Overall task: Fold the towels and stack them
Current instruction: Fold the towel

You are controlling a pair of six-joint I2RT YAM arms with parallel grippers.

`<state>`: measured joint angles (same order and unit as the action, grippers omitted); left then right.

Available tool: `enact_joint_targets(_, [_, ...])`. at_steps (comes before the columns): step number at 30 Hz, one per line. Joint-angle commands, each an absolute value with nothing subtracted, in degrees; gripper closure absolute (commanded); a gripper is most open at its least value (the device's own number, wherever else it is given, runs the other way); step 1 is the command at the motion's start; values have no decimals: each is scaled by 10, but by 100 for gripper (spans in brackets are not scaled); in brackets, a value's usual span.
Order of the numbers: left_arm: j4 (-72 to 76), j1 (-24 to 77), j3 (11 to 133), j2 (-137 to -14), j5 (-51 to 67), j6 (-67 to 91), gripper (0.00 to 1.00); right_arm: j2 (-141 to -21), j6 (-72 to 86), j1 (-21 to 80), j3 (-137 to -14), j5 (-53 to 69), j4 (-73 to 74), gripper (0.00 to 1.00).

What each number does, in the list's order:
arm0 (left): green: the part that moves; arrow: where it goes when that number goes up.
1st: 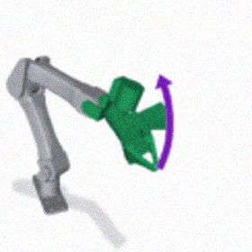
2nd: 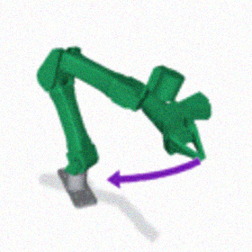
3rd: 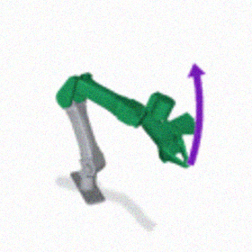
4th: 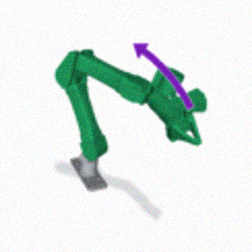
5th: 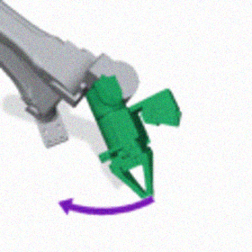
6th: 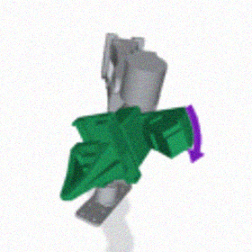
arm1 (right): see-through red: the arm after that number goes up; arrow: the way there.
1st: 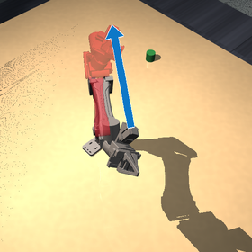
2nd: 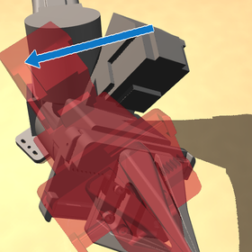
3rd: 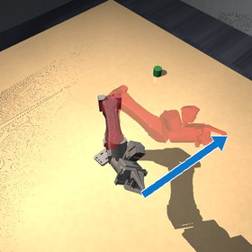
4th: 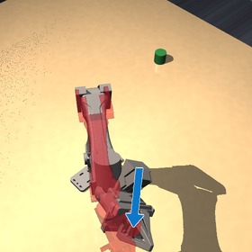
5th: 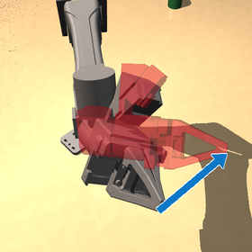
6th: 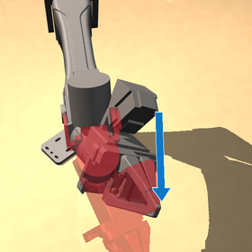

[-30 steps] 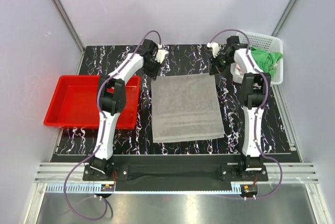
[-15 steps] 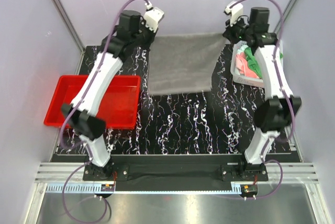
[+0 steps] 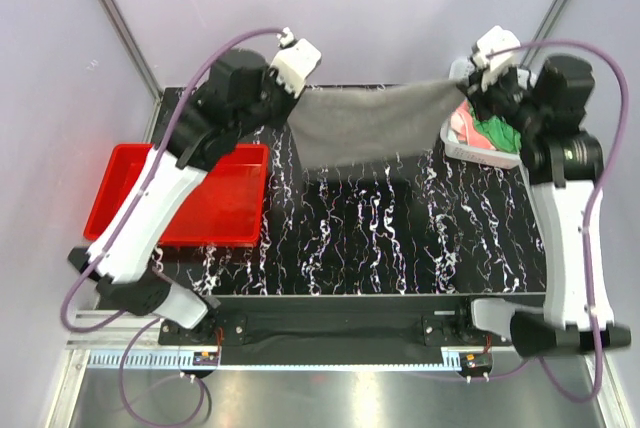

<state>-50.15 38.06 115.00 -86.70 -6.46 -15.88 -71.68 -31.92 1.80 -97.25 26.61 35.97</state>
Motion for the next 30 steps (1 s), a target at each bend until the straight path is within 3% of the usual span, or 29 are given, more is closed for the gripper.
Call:
enact_joint_targets(1, [-517, 408, 1144, -778, -68, -123, 100, -626, -318, 16, -955, 277, 395, 100])
enact_joint_targets(7, [-502, 405, 1073, -744, -45, -112, 100, -602, -324, 16, -910, 280, 414, 100])
enact_joint_targets(17, [-526, 350, 1098, -849, -25, -146, 100, -704, -353, 15, -912, 296, 405, 100])
enact_joint_targets(30, [-518, 364, 1061, -778, -5, -131, 100, -608, -299, 16, -881, 291, 410, 100])
